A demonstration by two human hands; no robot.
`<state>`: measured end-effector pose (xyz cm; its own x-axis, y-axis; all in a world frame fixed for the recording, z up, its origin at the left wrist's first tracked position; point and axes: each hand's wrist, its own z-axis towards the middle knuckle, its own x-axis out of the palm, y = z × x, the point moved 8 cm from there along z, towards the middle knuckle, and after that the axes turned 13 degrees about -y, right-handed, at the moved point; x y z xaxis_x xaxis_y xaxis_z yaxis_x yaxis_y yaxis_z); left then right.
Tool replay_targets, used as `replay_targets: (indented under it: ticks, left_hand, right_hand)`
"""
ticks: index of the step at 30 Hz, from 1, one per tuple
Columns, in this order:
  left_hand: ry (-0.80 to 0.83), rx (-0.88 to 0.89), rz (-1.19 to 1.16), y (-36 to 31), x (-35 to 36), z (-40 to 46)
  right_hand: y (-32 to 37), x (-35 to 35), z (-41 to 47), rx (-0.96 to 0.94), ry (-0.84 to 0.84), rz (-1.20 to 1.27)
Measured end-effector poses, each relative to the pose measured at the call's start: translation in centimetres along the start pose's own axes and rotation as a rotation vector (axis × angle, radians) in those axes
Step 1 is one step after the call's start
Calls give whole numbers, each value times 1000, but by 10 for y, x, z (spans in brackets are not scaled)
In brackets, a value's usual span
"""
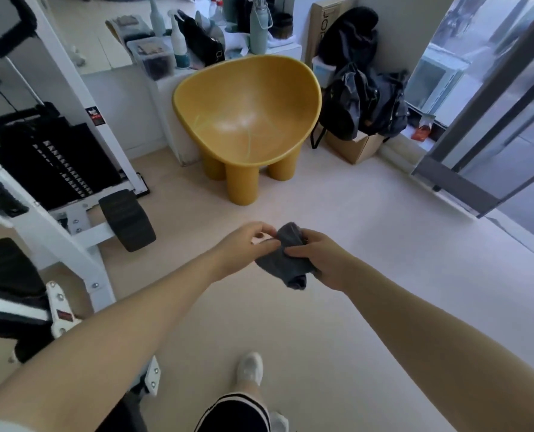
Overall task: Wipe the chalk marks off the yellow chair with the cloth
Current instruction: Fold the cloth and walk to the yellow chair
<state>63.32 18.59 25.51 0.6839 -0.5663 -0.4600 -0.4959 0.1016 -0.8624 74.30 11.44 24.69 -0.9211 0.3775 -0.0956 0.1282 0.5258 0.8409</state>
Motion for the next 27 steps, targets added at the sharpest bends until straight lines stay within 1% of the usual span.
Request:
replay_targets:
  ticks: [1, 2, 7, 8, 12, 14, 15, 16, 18, 20, 21, 22, 24, 26, 27]
  left_hand:
    - [74, -45, -100, -3, 12, 10]
    - [106, -65, -167, -8, 20, 26]
    - [36, -15, -114, -23, 20, 139]
    - [32, -4, -92, -28, 18, 163]
    - [42, 10, -36, -51, 5, 257]
    - [41, 38, -4, -68, -5, 300]
    - [45, 52, -4, -77, -8, 320]
    - [44, 56, -10, -84, -13, 339]
    - [35, 54, -21, -94, -20, 375]
    - [35, 60, 2, -101, -24, 409]
    - [28, 65, 8, -103, -27, 427]
    - [4, 63, 17, -103, -31, 445]
    - [-99, 31, 45, -96, -43, 482]
    - [-239, -58, 104, -80, -58, 519]
    - [-297, -130, 121, -68, -62, 536]
  right_hand:
    - [9, -2, 11, -6, 10, 29]
    - [19, -7, 24, -14, 15, 50]
    - [79, -44, 109, -134, 69, 36]
    - [93, -53, 129, -156, 39, -2]
    - [151, -99, 214, -216, -232, -290]
    - [183, -117, 254, -330, -356, -545]
    - [200, -121, 272, -420, -380, -641]
    - [218, -120, 286, -513, -359, -686]
    - [243, -106, 315, -652, -189, -744]
    - [253, -92, 351, -711, -21, -902]
    - [260, -89, 371, -731, 14, -966]
    - [269, -89, 391, -755, 9, -1006]
    - [290, -91, 432, -778, -39, -1024]
    - [309, -92, 472, -760, -48, -978]
    - [317, -90, 493, -741, -43, -943]
